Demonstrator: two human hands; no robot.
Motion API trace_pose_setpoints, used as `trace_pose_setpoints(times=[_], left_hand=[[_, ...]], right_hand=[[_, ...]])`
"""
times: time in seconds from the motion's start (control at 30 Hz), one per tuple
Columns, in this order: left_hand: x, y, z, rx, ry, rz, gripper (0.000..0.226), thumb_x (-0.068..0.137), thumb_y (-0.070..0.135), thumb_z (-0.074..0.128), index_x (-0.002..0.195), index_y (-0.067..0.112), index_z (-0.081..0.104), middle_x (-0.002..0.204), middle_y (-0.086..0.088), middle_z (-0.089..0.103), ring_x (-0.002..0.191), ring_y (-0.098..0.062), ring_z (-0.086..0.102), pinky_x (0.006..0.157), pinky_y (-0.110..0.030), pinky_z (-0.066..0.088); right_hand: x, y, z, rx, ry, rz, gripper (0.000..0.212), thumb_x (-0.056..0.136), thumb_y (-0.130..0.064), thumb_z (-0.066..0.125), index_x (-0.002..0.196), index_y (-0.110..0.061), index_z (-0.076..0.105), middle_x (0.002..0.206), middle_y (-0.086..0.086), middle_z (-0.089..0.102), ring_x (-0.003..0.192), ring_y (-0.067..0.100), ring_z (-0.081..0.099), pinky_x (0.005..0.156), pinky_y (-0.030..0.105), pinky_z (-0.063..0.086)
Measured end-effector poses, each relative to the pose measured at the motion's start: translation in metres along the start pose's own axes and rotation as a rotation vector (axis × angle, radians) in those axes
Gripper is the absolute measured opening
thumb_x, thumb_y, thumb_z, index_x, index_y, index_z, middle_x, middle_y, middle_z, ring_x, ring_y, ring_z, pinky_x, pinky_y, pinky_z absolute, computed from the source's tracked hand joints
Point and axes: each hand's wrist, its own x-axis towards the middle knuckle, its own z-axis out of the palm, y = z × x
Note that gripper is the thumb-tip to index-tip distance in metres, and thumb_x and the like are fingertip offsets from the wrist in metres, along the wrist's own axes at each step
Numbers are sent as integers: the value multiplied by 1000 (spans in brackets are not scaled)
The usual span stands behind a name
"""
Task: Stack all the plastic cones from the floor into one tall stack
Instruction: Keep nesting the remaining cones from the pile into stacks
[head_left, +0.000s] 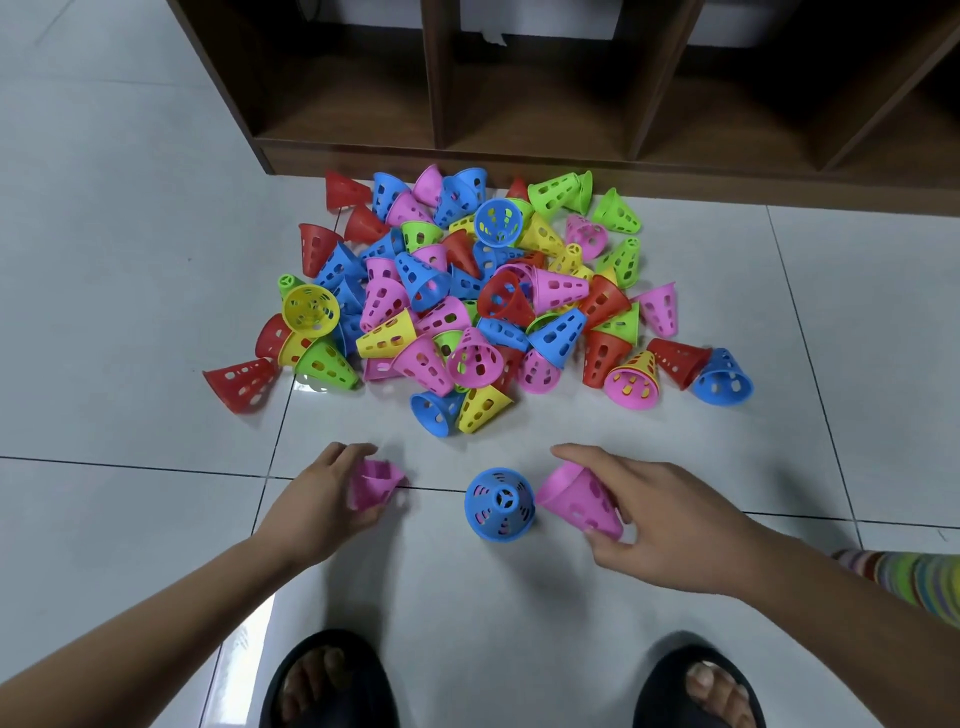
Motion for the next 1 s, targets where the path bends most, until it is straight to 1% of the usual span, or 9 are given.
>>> trace_pose_setpoints(times=[0.17,0.33,0.47,0.53,0.63,0.7,0.83,0.93,1.0], left_hand=[[-6,24,-17,-90,-24,97,79,75,35,91,143,34,52,130,14,50,103,-17,66,79,-29,61],[-16,68,-45,-143,-8,243,78,79,40,90,143,40,46,134,23,49,109,-7,61,77,-21,60],[-24,99,-62,-107,12,331,82,81,37,87,148,44,41,137,27,50,103,-4,63,75,-17,57],[-27,108,-67,-93,16,372,83,81,35,86,150,44,41,136,26,53,101,-5,62,76,-16,55],[-29,116,-73,-120,15,368,80,83,41,87,148,47,41,132,25,57,103,-7,62,81,-18,55],[-30,120,-75,-175,1,359,76,83,43,87,145,49,43,131,27,56,106,-8,62,83,-19,57],[-30,127,-80,-301,10,383,60,82,36,92,132,42,58,126,24,65,102,-13,68,80,-23,57],[-30,132,-82,-354,32,402,51,83,37,92,125,40,63,118,17,70,95,-19,69,72,-29,55],[-31,136,-81,-391,49,402,49,84,37,92,123,41,64,115,15,70,95,-21,68,71,-32,55]], right_hand=[[-12,-25,-24,-50,-75,-46,85,81,-49,61,154,-57,17,82,-28,49,76,5,51,72,21,48],[-9,-47,-35,-89,-91,-74,94,82,-49,58,158,-60,3,81,-25,47,78,7,48,70,22,43],[-2,-57,-40,-133,-76,-125,96,85,-47,55,160,-57,-3,94,-14,57,85,14,57,73,30,48],[2,-60,-41,-152,-60,-136,94,87,-47,55,160,-55,-3,90,-14,52,83,15,56,71,32,46],[9,-64,-38,-159,-33,-145,87,87,-48,58,157,-54,6,78,-19,39,76,12,46,67,29,39],[11,-62,-34,-126,-31,-137,77,89,-50,60,152,-52,17,76,-23,40,77,13,48,66,28,40],[12,-58,-29,17,6,-134,52,92,-52,66,135,-44,38,89,-36,50,78,6,52,61,18,41],[13,-58,-22,137,30,-90,50,92,-53,71,130,-45,40,94,-38,52,89,-4,56,69,14,45],[13,-58,-16,210,41,-63,52,90,-50,75,129,-46,41,95,-32,57,94,-4,58,73,15,48]])
